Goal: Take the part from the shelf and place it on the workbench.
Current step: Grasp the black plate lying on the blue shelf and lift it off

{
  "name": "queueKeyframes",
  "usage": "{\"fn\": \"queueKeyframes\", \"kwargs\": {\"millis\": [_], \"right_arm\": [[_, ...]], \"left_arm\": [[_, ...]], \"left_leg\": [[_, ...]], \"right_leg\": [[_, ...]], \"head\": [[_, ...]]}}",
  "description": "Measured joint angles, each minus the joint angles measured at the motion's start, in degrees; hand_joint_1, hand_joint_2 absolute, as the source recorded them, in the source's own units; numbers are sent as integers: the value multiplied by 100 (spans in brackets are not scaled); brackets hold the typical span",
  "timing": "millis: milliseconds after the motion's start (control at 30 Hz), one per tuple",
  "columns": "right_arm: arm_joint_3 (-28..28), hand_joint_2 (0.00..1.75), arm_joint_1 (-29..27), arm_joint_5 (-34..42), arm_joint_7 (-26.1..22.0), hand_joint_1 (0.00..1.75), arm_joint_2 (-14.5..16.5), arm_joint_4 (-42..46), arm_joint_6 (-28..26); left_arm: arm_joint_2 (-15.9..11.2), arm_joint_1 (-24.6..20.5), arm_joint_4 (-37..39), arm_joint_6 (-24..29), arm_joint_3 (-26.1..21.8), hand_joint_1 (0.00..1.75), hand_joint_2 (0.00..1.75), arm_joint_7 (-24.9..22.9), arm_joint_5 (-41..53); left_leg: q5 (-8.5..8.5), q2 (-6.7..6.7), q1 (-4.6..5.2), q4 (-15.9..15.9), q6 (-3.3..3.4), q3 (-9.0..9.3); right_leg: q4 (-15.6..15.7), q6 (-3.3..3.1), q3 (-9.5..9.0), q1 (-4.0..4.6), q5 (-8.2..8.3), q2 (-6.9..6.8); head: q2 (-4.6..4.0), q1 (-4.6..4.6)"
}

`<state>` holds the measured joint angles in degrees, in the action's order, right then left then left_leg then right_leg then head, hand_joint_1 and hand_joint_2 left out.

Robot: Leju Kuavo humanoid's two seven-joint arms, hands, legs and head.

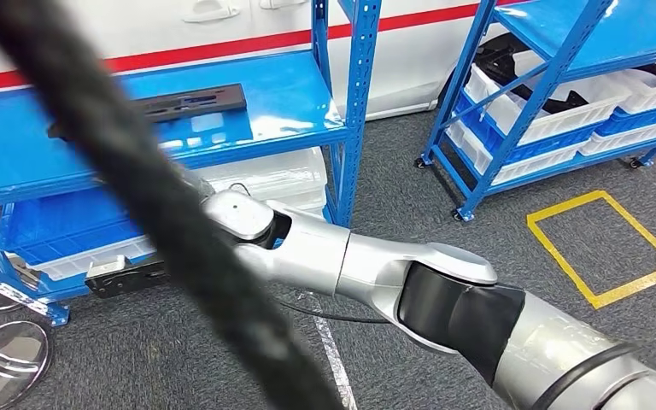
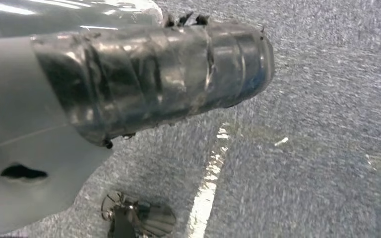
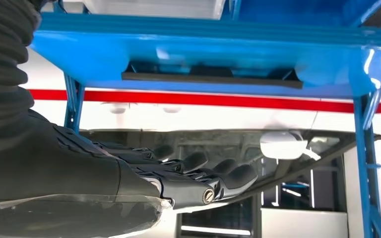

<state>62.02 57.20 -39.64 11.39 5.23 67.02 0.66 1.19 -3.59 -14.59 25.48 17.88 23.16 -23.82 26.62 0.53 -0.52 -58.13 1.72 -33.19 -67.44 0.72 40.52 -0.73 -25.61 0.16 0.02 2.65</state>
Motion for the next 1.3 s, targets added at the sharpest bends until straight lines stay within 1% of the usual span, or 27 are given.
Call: {"fn": "queueKeyframes", "kwargs": {"millis": [33,67,133,200,233,267,333,367,400,433,467,500,533,567,667,733,767,867,900,933,967,1033,1067,1100,1167,1233,1300], "right_arm": [[-1,175,4,-3,0,0,1,-1,5],[-3,175,6,-7,0,0,3,1,10],[-12,175,5,-16,1,0,4,2,20],[-30,175,2,-29,0,0,7,10,19],[-40,175,7,-36,-1,0,10,14,19],[-49,175,12,-41,-2,0,15,20,20],[-56,175,14,-49,-2,0,16,20,27],[-56,175,7,-51,-2,0,16,19,34],[-56,175,-2,-51,-2,0,16,17,42],[-56,175,-10,-52,-2,0,16,16,49],[-56,175,-12,-52,-2,0,16,17,55],[-57,175,-12,-53,-2,0,16,17,59],[-58,175,-10,-55,-2,0,16,17,61],[-60,175,-8,-55,-2,0,16,17,64],[-64,175,-8,-57,-2,0,17,22,77],[-69,175,-6,-59,-2,0,19,28,80],[-70,175,0,-60,-2,0,20,30,83],[-71,175,-31,-60,-2,0,17,25,100],[-71,175,-56,-60,-2,0,13,19,104],[-71,175,-76,-60,-2,0,9,13,104],[-71,175,-85,-60,-2,0,7,9,104],[-71,175,-88,-60,-2,0,3,5,105],[-70,175,-86,-60,-3,0,0,2,110],[-69,175,-90,-60,-8,0,5,-2,119],[-69,175,-92,-55,-26,0,11,-13,144],[-69,175,-89,-47,-62,0,29,-22,168],[-68,175,-74,-38,-110,0,73,-29,181]], "left_arm": [[3,-6,1,-1,1,0,0,3,0],[5,-14,2,-1,1,0,0,7,-1],[5,-24,4,-1,3,0,0,16,-6],[-4,-19,5,-1,3,0,0,27,-13],[-8,-22,5,0,3,0,0,32,-16],[-10,-26,5,1,3,0,0,37,-19],[-2,-33,5,1,4,0,0,40,-22],[1,-28,5,1,4,0,0,40,-23],[3,-16,7,1,4,0,0,39,-26],[3,-4,8,1,4,0,0,39,-28],[3,6,9,1,4,0,0,38,-32],[2,12,10,1,4,0,0,38,-34],[-2,11,12,1,4,0,0,38,-37],[-4,10,13,1,4,0,0,41,-41],[-8,-3,18,5,4,0,0,58,-55],[-3,3,19,11,4,0,0,67,-67],[0,6,19,15,5,0,0,72,-71],[2,-8,19,18,10,0,0,83,-68],[2,-4,19,18,14,0,0,84,-68],[3,7,19,18,19,0,0,85,-69],[7,20,19,18,23,0,0,86,-69],[16,35,20,18,30,0,0,85,-70],[20,26,23,19,34,0,0,86,-71],[18,13,27,20,39,0,0,86,-72],[13,-14,33,23,52,0,0,87,-79],[10,-17,34,24,69,0,0,87,-81],[17,-29,34,15,89,0,0,89,-70]], "left_leg": [[53,6,10,-33,-28,20],[91,11,19,-51,-59,24],[127,14,33,-57,-118,19],[171,1,27,-70,-169,46],[222,-9,23,-183,-201,14],[308,-16,16,-426,-233,-98],[505,-25,-3,-1178,-287,-542],[546,-25,-10,-1512,-299,-791],[493,-25,-13,-1680,-299,-970],[332,-25,-11,-1639,-285,-1051],[65,-24,-4,-1371,-255,-1016],[-233,-24,13,-967,-209,-911],[-441,-25,40,-612,-160,-775],[-551,-26,70,-313,-106,-642],[-422,-28,106,10,-7,-437],[-378,-25,68,126,23,-315],[-361,-21,50,172,44,-243],[-253,-9,41,217,89,-89],[-201,-2,40,213,84,-36],[-141,4,38,206,75,30],[-73,8,33,190,63,107],[86,11,23,131,15,241],[160,12,20,90,-20,279],[215,11,21,57,-59,284],[284,9,23,3,-121,279],[331,-2,13,-122,-165,246],[435,-15,-7,-570,-224,11]], "right_leg": [[348,-14,-141,-2,129,2],[571,-37,-239,3,179,7],[706,-93,-306,23,110,23],[726,-160,-362,4,78,35],[746,-198,-417,-12,52,34],[764,-228,-483,-29,20,27],[775,-263,-594,-27,-59,13],[775,-266,-647,-23,-104,14],[775,-266,-707,-19,-152,22],[776,-264,-776,-16,-205,32],[778,-260,-858,-12,-262,42],[783,-253,-938,-10,-323,48],[796,-235,-1001,0,-380,51],[819,-211,-1054,2,-424,56],[881,-123,-1146,13,-438,52],[738,-84,-1099,26,-433,33],[522,-72,-982,29,-475,32],[-441,-34,-314,18,-811,35],[-611,-18,-124,11,-889,33],[-608,1,-12,-1,-860,31],[-416,20,8,-18,-691,27],[242,50,-100,-53,-109,19],[527,39,-138,-52,87,20],[673,2,-160,-43,220,23],[719,-99,-164,-21,215,38],[705,-175,-232,-38,184,47],[726,-230,-319,-52,132,46]], "head": [[0,-1],[0,-4],[0,-6],[0,-7],[0,-12],[0,-15],[0,-18],[1,-18],[1,-18],[0,-19],[0,-19],[0,-19],[0,-19],[0,-21],[0,-34],[0,-32],[0,-31],[0,-28],[1,-27],[1,-27],[1,-27],[0,-27],[0,-35],[-1,-39],[-1,-45],[-1,-42],[0,-49]]}}
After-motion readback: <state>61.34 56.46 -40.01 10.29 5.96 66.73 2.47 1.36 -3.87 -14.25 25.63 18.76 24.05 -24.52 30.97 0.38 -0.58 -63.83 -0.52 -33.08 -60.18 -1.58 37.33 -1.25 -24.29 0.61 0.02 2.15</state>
